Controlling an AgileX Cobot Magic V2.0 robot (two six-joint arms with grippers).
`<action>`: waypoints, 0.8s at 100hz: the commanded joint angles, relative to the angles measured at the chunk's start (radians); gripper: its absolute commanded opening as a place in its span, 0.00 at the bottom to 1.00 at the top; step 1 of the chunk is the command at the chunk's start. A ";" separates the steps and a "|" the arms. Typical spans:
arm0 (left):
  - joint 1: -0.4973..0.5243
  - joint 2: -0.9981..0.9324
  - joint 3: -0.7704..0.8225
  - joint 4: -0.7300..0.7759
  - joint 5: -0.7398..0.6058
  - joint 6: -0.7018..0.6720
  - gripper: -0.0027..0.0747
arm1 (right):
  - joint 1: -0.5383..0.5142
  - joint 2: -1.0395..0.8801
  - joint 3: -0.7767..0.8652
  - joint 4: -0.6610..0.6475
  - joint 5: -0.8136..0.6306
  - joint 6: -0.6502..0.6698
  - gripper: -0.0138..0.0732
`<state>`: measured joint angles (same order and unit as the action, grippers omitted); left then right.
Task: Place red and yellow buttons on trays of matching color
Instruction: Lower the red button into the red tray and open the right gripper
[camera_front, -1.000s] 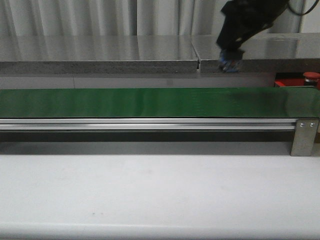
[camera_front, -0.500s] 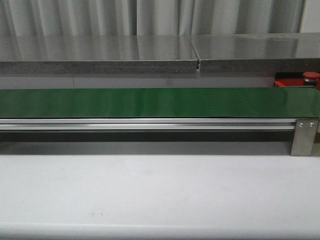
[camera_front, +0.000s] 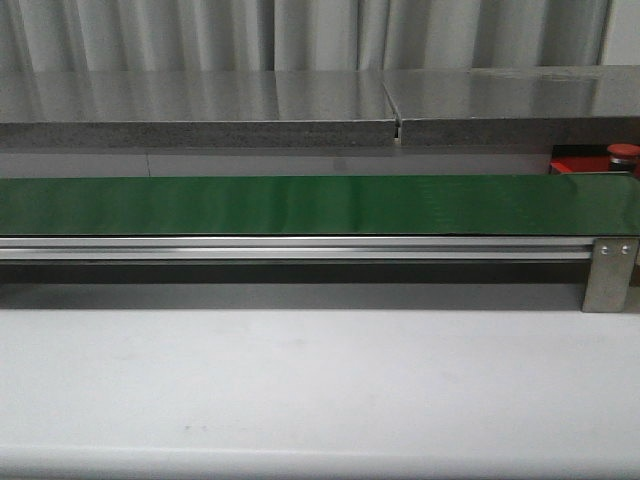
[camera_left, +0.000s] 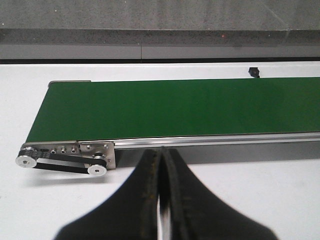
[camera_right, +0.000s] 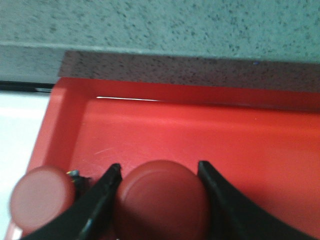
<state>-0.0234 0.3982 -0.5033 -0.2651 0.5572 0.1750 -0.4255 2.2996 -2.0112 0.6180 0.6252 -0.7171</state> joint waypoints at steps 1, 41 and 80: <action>-0.008 0.006 -0.024 -0.020 -0.077 -0.002 0.01 | -0.005 -0.038 -0.051 0.039 -0.057 -0.002 0.36; -0.008 0.006 -0.024 -0.020 -0.077 -0.002 0.01 | -0.005 0.031 -0.051 0.070 -0.052 -0.002 0.43; -0.008 0.006 -0.024 -0.020 -0.077 -0.002 0.01 | -0.005 -0.031 -0.051 0.070 -0.061 -0.002 0.84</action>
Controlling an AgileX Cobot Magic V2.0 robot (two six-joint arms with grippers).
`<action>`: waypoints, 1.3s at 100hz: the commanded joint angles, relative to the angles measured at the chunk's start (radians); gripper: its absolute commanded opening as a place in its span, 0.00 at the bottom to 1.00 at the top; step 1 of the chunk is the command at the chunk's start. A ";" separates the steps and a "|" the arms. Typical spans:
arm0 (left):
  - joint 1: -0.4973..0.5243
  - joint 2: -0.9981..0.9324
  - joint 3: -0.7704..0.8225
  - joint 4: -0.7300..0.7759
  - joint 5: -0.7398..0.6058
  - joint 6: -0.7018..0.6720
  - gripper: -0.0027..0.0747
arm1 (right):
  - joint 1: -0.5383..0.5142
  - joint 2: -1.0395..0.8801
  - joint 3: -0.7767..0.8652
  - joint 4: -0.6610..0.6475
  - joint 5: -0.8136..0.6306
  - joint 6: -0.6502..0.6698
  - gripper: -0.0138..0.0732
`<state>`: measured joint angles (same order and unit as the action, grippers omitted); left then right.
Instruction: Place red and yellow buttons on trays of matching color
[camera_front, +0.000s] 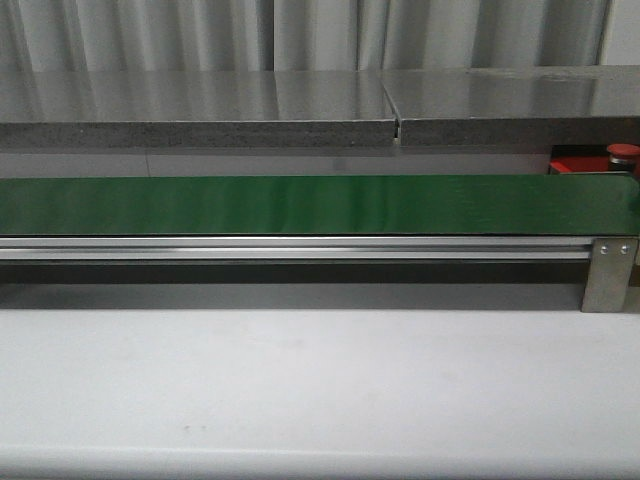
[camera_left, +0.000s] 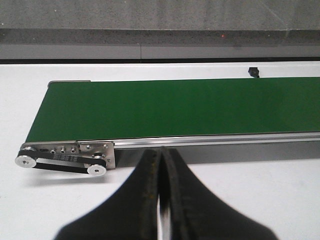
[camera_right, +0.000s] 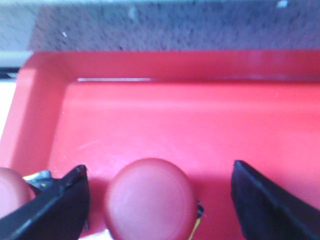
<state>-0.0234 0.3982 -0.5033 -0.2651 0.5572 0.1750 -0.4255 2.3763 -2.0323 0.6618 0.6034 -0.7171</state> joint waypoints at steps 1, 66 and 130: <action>-0.008 0.006 -0.024 -0.020 -0.077 -0.002 0.01 | -0.005 -0.111 -0.030 0.026 -0.037 -0.002 0.84; -0.008 0.006 -0.024 -0.020 -0.077 -0.002 0.01 | 0.053 -0.499 -0.029 -0.028 0.174 0.105 0.84; -0.008 0.006 -0.024 -0.020 -0.077 -0.002 0.01 | 0.339 -1.047 0.540 -0.415 0.055 0.334 0.84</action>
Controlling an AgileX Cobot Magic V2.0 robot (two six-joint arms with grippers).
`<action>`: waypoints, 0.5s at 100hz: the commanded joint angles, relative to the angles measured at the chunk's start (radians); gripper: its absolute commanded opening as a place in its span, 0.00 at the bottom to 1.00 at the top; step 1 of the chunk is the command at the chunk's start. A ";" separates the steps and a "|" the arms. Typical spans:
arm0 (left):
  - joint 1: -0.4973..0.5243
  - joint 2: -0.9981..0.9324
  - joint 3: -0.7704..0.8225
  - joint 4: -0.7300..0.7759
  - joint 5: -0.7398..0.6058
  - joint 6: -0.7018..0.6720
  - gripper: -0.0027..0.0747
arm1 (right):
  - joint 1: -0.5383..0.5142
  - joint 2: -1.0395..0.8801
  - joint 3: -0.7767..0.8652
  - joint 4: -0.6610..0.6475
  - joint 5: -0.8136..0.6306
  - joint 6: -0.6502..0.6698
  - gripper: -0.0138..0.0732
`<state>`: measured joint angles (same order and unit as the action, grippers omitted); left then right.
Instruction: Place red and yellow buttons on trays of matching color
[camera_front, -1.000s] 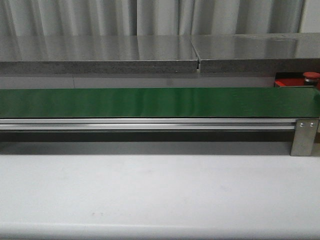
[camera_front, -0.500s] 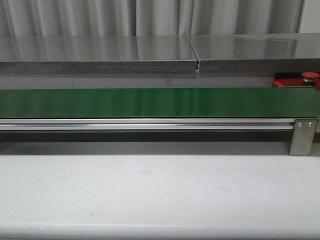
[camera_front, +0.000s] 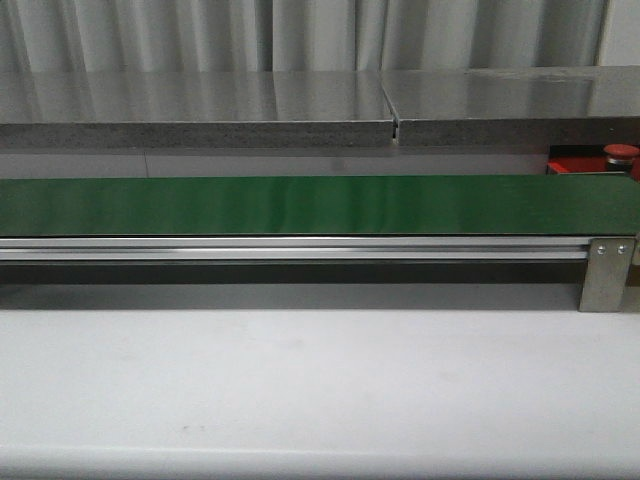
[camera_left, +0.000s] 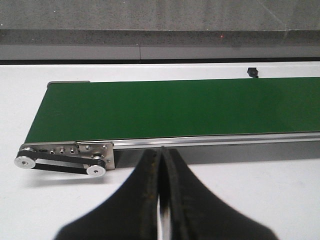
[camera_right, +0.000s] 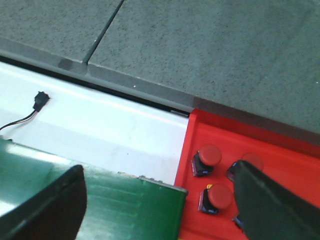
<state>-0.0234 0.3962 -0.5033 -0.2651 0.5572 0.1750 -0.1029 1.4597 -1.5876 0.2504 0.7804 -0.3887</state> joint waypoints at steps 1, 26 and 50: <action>-0.008 0.008 -0.024 -0.020 -0.077 -0.002 0.01 | 0.018 -0.139 0.107 -0.003 -0.126 0.005 0.84; -0.008 0.008 -0.024 -0.020 -0.077 -0.002 0.01 | 0.081 -0.453 0.501 -0.001 -0.270 0.005 0.84; -0.008 0.008 -0.024 -0.020 -0.077 -0.002 0.01 | 0.094 -0.741 0.792 0.010 -0.291 0.005 0.84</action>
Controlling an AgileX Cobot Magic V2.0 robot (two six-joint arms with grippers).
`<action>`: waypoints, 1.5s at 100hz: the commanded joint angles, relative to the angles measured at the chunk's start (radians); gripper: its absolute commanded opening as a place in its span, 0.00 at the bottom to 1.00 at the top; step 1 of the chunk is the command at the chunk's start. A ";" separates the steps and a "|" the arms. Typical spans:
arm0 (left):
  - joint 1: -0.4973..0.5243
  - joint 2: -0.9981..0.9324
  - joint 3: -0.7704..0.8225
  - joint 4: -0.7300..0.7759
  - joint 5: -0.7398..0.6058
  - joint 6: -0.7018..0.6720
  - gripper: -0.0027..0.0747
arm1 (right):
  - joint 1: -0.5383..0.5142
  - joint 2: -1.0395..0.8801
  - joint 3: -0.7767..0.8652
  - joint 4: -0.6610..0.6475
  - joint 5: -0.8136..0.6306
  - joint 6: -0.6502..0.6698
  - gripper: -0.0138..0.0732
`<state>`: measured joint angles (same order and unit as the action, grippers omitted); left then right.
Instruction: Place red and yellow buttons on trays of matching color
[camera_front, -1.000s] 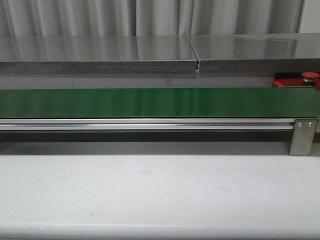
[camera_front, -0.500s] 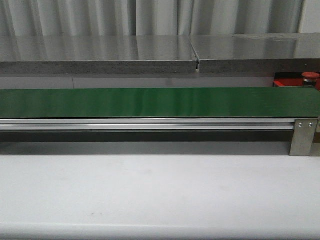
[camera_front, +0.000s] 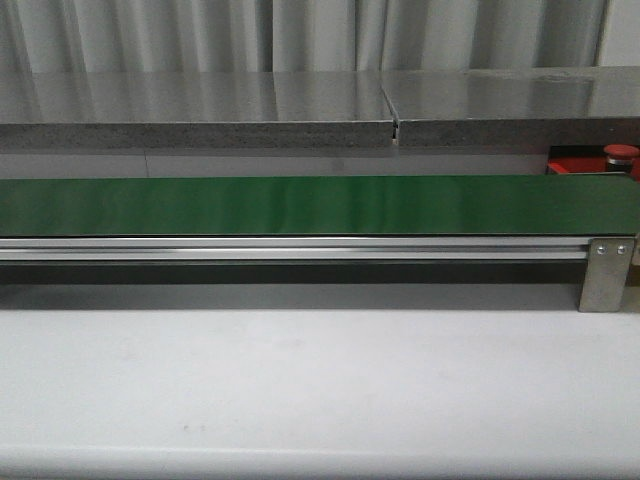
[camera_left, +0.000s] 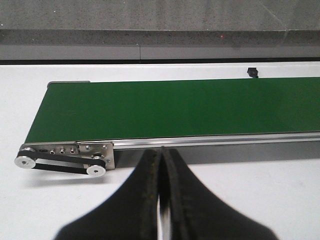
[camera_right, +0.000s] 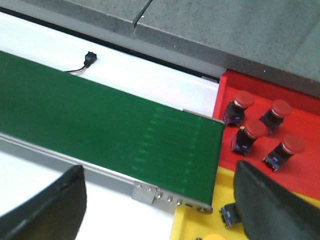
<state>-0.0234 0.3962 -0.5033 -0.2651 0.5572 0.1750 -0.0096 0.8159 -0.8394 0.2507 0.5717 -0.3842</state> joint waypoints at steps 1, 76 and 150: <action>-0.008 0.008 -0.024 -0.020 -0.077 -0.002 0.01 | 0.001 -0.114 0.050 0.010 -0.082 0.001 0.84; -0.008 0.008 -0.024 -0.020 -0.077 -0.002 0.01 | 0.000 -0.442 0.219 0.010 0.007 0.001 0.02; -0.008 0.008 -0.024 -0.020 -0.077 -0.002 0.01 | 0.000 -0.442 0.245 0.010 -0.076 0.000 0.02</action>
<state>-0.0234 0.3962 -0.5033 -0.2651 0.5572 0.1750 -0.0096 0.3711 -0.5842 0.2507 0.6145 -0.3825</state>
